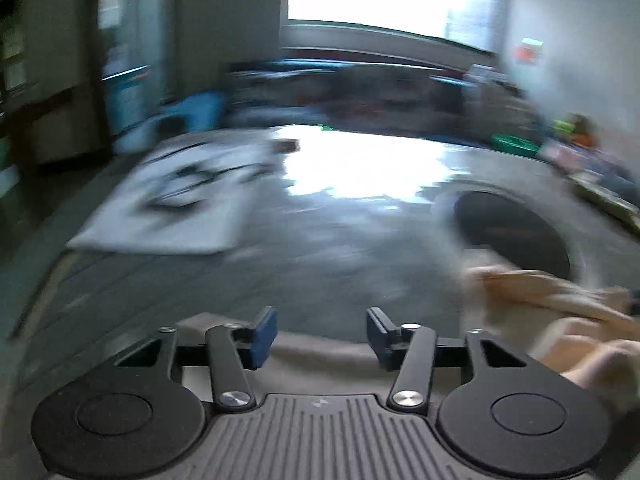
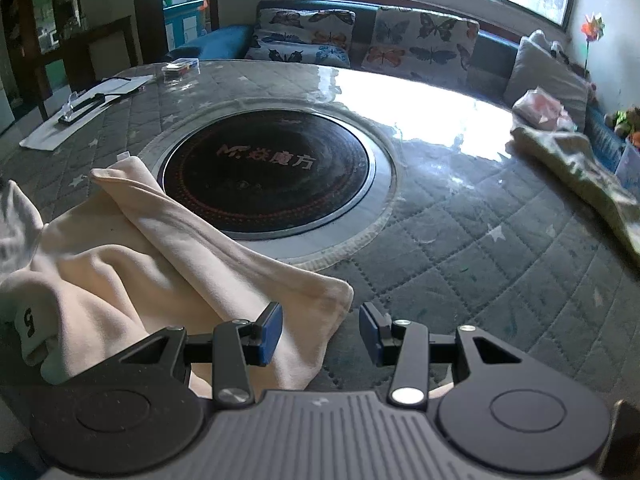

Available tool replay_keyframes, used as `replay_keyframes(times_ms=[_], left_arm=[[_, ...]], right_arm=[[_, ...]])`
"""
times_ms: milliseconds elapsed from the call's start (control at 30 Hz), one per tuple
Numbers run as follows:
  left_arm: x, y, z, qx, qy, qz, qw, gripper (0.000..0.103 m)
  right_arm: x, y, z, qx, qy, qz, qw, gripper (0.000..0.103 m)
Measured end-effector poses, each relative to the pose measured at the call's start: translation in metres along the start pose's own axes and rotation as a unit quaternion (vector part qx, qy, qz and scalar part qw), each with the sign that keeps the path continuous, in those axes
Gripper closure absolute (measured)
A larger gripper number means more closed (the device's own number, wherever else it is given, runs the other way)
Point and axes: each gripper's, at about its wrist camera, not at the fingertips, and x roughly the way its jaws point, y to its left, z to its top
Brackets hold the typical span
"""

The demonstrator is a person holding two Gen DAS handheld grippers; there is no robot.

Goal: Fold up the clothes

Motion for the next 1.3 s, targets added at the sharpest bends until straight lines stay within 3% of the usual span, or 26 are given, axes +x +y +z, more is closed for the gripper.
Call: replay_keyframes(times_ms=[167,300,433,467,567,700,800,900,1300], left_arm=[[0.045,-0.051,0.021,0.049,0.027,-0.068,0.9961,0.048],[0.076,-0.068,0.029,0.069,0.060,-0.088,0.9919,0.047],[0.090,-0.076,0.028,0.076,0.077,-0.085,0.9905,0.049],[0.088,-0.077,0.028,0.076,0.077,-0.087,0.9903,0.050],[0.088,-0.081,0.031,0.078,0.072,-0.097,0.9896,0.071],[0.086,-0.087,0.032,0.101,0.056,-0.095,0.9888,0.092],[0.087,-0.091,0.037,0.105,0.045,-0.091,0.9893,0.096],[0.089,-0.093,0.045,0.104,0.035,-0.089,0.9899,0.098],[0.124,-0.075,0.104,0.059,0.005,-0.031,0.9978,0.098]], right_arm=[[0.004,-0.004,-0.002,0.009,0.005,0.012,1.000,0.060],[0.005,-0.006,-0.002,0.007,0.005,0.019,1.000,0.060],[0.008,-0.008,0.000,0.007,0.005,0.024,1.000,0.060],[0.009,-0.009,0.001,0.008,0.005,0.024,1.000,0.060],[0.014,-0.013,0.003,0.014,0.008,0.031,0.999,0.060],[0.021,-0.015,0.005,0.019,0.011,0.039,0.999,0.069],[0.022,-0.015,0.007,0.016,0.007,0.040,0.999,0.088],[0.020,-0.012,0.013,0.004,-0.002,0.031,0.999,0.095],[0.026,-0.011,0.094,-0.064,-0.061,-0.004,0.996,0.096]])
